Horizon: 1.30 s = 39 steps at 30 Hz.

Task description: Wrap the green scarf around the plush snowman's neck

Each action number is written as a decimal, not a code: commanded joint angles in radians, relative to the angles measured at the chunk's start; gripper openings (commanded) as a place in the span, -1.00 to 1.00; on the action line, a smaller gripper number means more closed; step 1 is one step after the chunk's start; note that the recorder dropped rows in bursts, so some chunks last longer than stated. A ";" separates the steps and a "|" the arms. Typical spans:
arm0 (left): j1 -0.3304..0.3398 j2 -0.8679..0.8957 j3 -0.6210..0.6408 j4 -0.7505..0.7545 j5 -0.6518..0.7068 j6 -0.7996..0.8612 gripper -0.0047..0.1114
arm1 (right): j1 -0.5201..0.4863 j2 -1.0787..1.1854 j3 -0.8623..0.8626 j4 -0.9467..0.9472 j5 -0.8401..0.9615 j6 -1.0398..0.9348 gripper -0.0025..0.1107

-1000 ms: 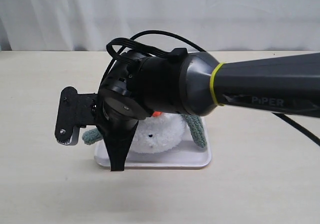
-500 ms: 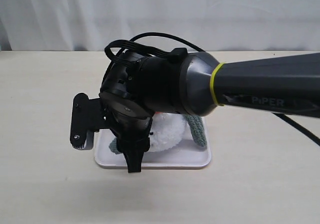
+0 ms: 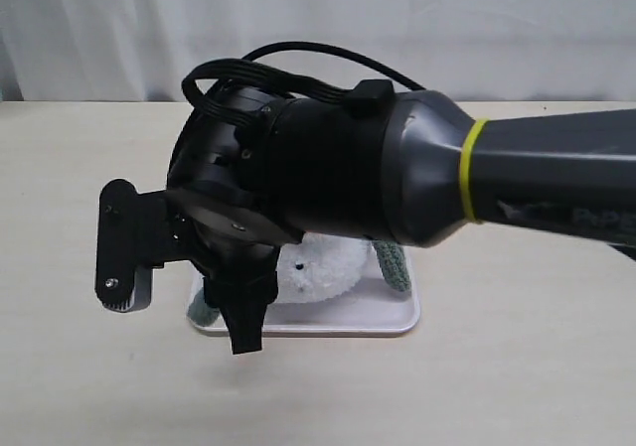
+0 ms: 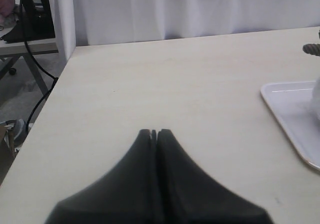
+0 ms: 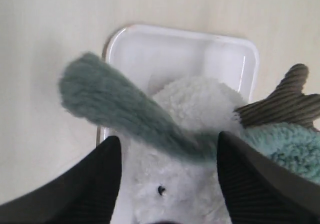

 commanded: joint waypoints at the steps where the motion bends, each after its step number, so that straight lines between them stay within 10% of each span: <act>1: 0.001 -0.004 0.003 0.001 -0.010 -0.004 -0.92 | 0.005 -0.044 0.002 -0.012 -0.009 0.017 0.01; 4: 0.001 -0.004 0.003 0.001 -0.010 -0.004 -0.92 | 0.005 -0.083 0.002 -0.026 -0.044 0.065 0.00; 10: 0.001 -0.004 0.003 0.001 -0.010 -0.004 -0.92 | -0.092 -0.100 -0.045 -0.377 -0.152 0.892 -0.33; 14: 0.001 -0.004 0.003 0.001 -0.010 -0.004 -0.92 | -0.196 -0.058 -0.092 -0.106 -0.198 0.832 -0.89; 39: 0.001 -0.004 0.003 0.001 -0.010 -0.004 -0.92 | -0.210 0.210 -0.390 0.143 0.138 0.572 -0.89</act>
